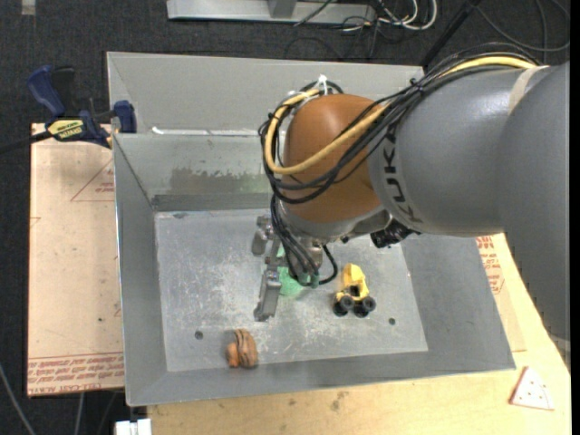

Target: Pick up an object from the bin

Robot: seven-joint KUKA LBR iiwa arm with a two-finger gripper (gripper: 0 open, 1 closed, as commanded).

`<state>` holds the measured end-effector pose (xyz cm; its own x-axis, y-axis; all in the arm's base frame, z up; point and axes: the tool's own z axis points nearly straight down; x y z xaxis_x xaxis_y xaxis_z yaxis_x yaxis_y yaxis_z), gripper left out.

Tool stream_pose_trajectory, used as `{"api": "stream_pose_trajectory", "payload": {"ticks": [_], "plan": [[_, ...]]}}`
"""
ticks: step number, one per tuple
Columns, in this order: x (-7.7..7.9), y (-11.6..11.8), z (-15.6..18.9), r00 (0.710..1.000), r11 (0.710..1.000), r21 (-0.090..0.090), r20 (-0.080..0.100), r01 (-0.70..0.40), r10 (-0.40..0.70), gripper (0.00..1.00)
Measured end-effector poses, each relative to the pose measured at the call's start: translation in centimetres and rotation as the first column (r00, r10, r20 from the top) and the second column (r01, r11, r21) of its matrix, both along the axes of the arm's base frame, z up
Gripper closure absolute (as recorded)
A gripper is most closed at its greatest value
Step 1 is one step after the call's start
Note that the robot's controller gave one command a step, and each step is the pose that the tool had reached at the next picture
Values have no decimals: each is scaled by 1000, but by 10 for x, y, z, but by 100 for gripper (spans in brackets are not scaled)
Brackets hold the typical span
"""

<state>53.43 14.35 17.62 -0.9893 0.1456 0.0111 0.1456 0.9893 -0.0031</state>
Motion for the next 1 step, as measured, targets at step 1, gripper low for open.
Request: {"api": "stream_pose_trajectory", "payload": {"ticks": [1], "plan": [[0,-5,-20,1000,1000,5,23,4,-4,0]]}}
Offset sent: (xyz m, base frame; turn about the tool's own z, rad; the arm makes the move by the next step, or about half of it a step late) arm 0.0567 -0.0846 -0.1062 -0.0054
